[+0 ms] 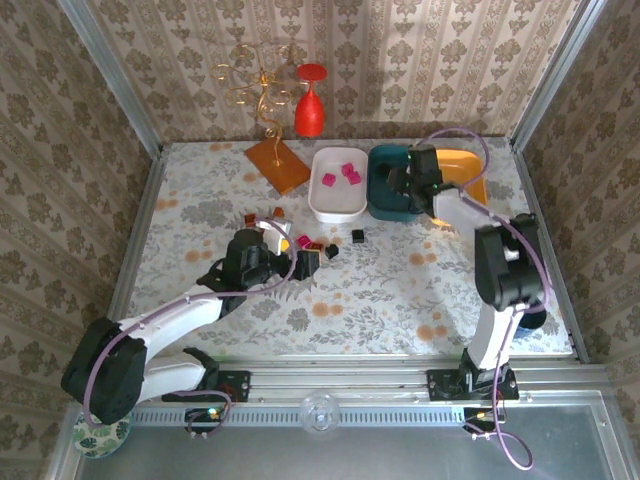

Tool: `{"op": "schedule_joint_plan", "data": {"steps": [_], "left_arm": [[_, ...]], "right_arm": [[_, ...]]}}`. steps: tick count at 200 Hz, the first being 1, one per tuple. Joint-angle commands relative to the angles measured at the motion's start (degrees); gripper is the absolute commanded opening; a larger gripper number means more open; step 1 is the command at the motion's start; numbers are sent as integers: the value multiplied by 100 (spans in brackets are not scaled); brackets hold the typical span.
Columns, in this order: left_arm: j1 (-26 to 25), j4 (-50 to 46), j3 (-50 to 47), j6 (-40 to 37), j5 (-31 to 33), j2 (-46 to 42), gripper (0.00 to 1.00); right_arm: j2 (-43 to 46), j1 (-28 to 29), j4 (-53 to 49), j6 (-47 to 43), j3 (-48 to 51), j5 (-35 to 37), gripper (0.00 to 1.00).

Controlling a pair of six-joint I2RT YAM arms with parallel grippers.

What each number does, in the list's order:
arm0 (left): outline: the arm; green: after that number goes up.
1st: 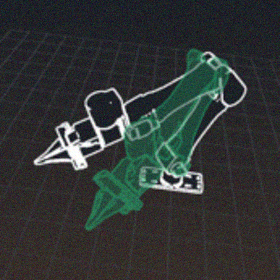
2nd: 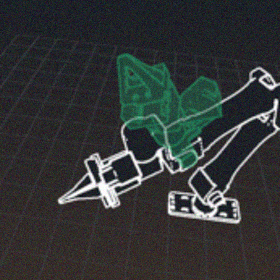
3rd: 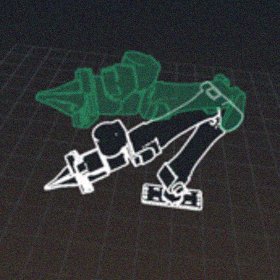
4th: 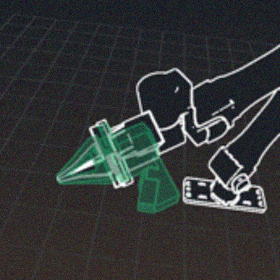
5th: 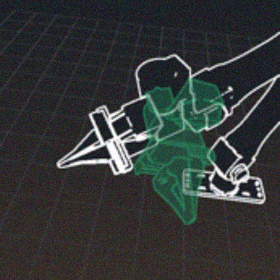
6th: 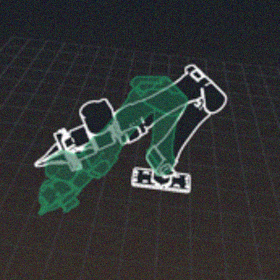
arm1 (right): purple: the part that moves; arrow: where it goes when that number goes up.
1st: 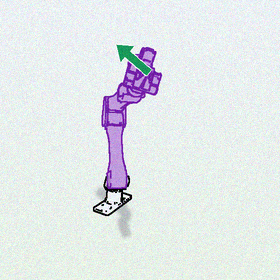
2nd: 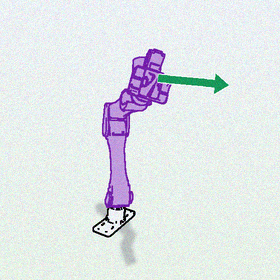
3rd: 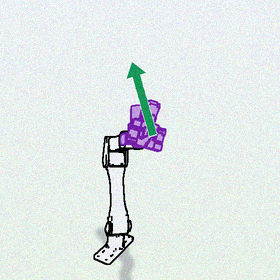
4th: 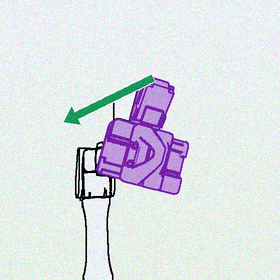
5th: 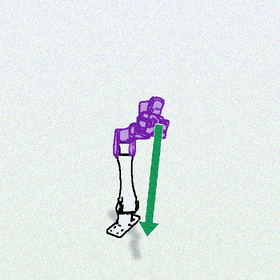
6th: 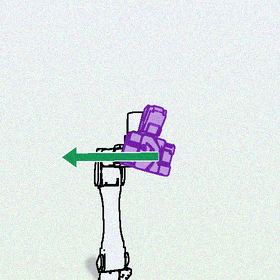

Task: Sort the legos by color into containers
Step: Place the lego in the container.

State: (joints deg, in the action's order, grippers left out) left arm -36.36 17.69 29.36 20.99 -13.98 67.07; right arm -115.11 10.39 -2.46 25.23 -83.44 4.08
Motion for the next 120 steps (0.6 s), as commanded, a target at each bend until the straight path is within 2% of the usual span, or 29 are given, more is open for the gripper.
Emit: {"op": "schedule_joint_plan", "data": {"steps": [1, 20, 41, 63, 79, 102, 120], "left_arm": [[-29, 173, -36, -25, -66, -53, 100], [-38, 142, -25, -25, -39, -53, 100], [-38, 30, -11, -59, 78, -97, 100], [-8, -314, 49, -50, 491, -163, 100], [96, -500, 53, 5, 756, -215, 100], [329, -549, -55, 142, 922, -305, 100], [483, -468, -156, 284, 912, -360, 100]], "right_arm": [[-776, 35, -741, 245, -1069, -134, 39], [-1134, 40, -1145, 189, -1803, -320, 50], [-748, 41, -1185, 60, -1615, -257, 62], [290, 124, -756, -32, -486, -263, 68], [1139, 416, -441, -173, 623, -205, 71], [2115, 1278, -191, -671, 1946, 164, 74], [2463, 1980, -207, -954, 2588, 613, 76]]}}
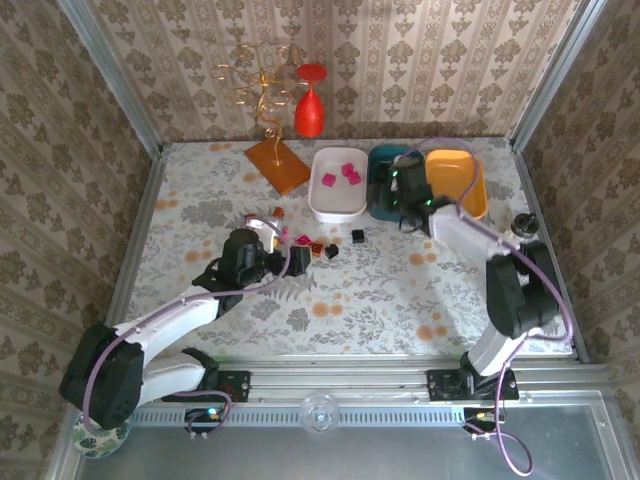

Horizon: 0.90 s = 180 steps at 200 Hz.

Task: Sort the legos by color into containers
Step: Place the lego in the container, then pick up the lego from the center of the table.

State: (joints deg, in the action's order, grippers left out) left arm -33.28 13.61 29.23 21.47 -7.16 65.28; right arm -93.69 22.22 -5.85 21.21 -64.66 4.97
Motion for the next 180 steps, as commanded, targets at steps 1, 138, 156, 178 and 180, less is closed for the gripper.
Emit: {"op": "schedule_joint_plan", "data": {"steps": [1, 138, 156, 178, 180], "left_arm": [[178, -51, -149, 240, 227, -181, 100], [225, 84, -186, 334, 16, -164, 100], [225, 130, -192, 380, -55, -138, 100], [225, 150, -181, 419, -128, -136, 100], [225, 151, -186, 415, -132, -137, 100]], "right_arm": [[328, 830, 130, -559, 736, 549, 76], [-1789, 1216, 823, -130, 109, 1569, 70], [-1928, 1172, 911, -141, 62, 1539, 62], [-1999, 1140, 898, -121, 51, 1552, 54], [-1990, 1132, 907, -125, 68, 1557, 53]]}}
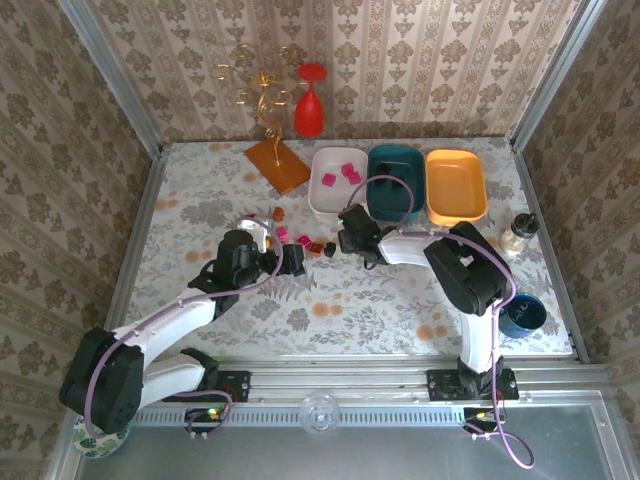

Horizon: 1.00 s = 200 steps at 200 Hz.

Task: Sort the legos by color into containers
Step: Pick up the lego from the center of the table, then place the lego in the container.

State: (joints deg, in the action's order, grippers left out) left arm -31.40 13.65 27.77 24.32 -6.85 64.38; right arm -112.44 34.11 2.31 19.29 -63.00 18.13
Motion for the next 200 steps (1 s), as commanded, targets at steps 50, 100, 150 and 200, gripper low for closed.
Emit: {"op": "schedule_joint_plan", "data": {"steps": [50, 100, 150, 200], "left_arm": [[16, 349, -44, 63, -495, -59, 100], [-674, 1187, -30, -287, -721, 228, 100], [-1254, 1972, -186, -823, -241, 633, 99], [-1535, 2514, -268, -1394, 45, 1225, 98]], "right_arm": [[863, -97, 242, 68, 514, -161, 35], [2642, -903, 800, 577, 1349, -1110, 32], [1763, -1919, 757, 877, 358, -1040, 32], [-50, -2147, -1, 1024, -1559, -1193, 40]]}}
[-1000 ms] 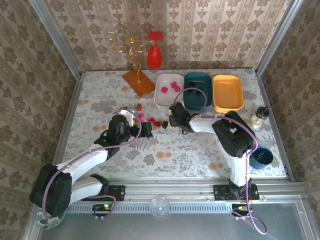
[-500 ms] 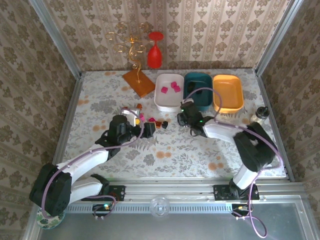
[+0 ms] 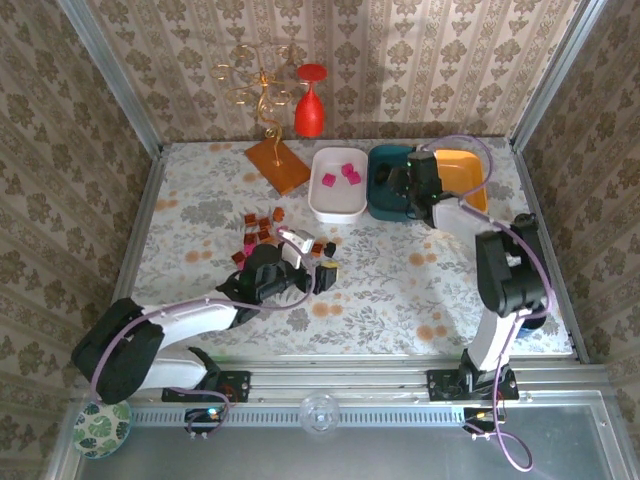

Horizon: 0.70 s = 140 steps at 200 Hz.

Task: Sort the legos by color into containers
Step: Place the lego in the container.

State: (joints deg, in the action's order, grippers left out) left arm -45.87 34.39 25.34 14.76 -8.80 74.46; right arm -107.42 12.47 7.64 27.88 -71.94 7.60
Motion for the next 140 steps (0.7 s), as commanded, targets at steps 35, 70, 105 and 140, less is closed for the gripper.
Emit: {"op": "schedule_joint_plan", "data": {"steps": [35, 70, 105, 140], "left_arm": [[-96, 243, 73, -369, 431, 374, 99], [32, -890, 311, -332, 998, -113, 100], [896, -2055, 404, 198, 940, -792, 100], [1818, -2036, 50, 856, 674, -1105, 100]], "right_arm": [[-561, 26, -809, 43, -1031, -201, 66], [512, 352, -580, -388, -92, -345, 73], [1321, 1395, -642, -948, 977, -17, 77], [1576, 2232, -441, -933, 1681, 67, 78]]}}
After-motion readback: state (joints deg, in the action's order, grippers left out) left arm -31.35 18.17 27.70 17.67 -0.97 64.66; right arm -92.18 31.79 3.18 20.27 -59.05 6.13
